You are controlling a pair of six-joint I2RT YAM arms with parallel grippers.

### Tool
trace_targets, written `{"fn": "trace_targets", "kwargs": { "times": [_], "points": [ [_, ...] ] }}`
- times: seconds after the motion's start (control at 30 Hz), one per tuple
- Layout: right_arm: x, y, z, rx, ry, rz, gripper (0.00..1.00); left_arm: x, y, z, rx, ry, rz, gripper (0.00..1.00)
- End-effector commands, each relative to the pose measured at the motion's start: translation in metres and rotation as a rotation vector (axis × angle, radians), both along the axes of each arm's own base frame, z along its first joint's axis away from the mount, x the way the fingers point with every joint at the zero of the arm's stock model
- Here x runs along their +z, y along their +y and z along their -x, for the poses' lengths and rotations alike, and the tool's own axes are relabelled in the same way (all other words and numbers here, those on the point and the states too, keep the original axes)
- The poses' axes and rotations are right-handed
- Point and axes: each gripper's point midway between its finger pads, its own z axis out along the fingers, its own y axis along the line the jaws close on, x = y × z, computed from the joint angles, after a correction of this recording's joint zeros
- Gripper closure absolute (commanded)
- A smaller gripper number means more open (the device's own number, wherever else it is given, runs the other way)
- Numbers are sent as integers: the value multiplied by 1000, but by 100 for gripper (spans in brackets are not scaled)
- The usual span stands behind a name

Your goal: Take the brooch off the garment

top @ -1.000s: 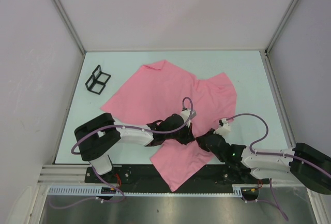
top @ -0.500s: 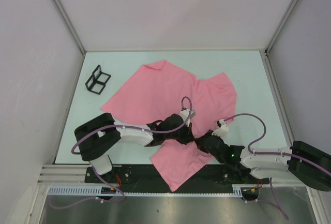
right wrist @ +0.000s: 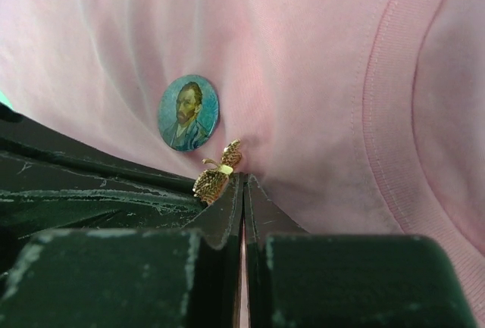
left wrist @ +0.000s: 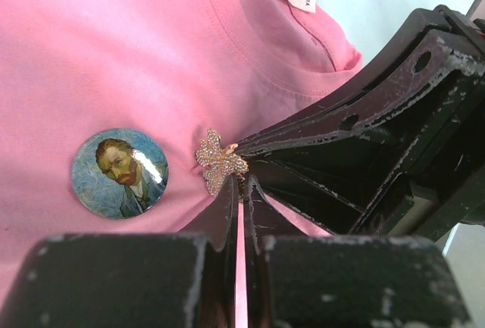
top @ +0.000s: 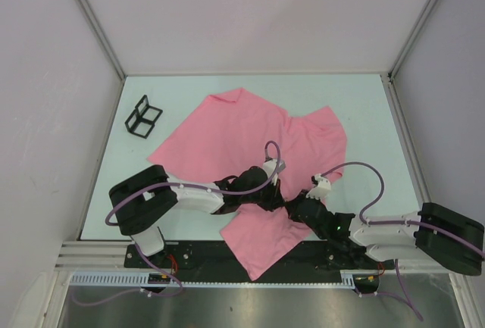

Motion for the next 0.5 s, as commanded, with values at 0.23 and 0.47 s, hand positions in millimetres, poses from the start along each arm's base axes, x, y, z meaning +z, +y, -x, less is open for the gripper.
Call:
{"fn": "trace_targets", "kwargs": {
  "times": [0.23,0.47],
  "points": [
    [52,44,-11,125,-187,-152,100,-35,16,34,-86,122,-87,100],
    [50,52,-7,182,-198,-147,100,-37,17,34,-86,116,-102,100]
  ]
}}
